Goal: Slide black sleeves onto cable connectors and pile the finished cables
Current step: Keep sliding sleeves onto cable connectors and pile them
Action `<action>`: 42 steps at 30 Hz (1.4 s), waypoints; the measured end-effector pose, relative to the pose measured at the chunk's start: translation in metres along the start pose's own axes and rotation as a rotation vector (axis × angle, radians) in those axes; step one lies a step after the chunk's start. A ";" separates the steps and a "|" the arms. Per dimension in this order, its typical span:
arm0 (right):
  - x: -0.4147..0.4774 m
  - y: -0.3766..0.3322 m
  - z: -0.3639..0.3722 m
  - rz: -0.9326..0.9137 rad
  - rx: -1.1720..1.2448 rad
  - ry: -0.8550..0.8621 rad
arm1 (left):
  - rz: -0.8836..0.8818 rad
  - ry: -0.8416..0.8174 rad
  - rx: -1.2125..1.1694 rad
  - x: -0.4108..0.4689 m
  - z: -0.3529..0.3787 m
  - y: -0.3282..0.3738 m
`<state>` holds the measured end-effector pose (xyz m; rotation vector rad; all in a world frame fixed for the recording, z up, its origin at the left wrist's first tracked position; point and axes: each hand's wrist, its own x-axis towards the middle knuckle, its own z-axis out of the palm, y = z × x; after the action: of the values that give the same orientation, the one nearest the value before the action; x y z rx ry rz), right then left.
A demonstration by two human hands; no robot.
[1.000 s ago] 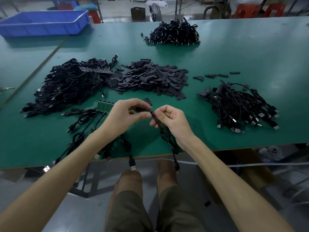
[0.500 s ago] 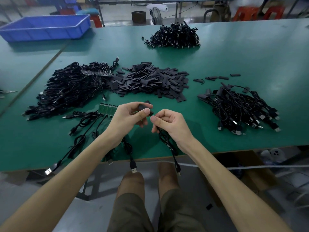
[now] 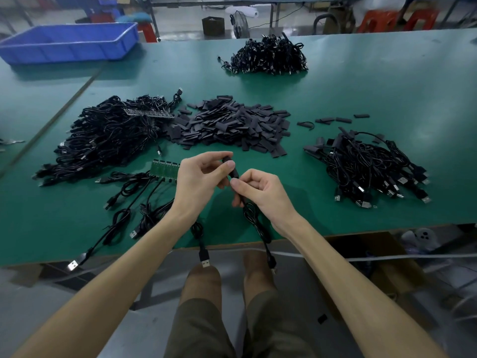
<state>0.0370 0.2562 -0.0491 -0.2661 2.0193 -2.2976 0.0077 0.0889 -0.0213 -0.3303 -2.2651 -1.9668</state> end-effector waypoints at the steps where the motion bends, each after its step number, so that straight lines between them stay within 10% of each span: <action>1: -0.001 0.000 0.000 0.002 -0.001 0.001 | 0.003 0.015 0.000 0.000 0.001 0.000; 42: -0.002 -0.002 0.003 -0.044 -0.173 0.056 | 0.011 -0.080 0.032 0.002 -0.004 0.004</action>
<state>0.0392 0.2537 -0.0473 -0.2613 2.2654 -2.1809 0.0067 0.0858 -0.0168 -0.4239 -2.3352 -1.9436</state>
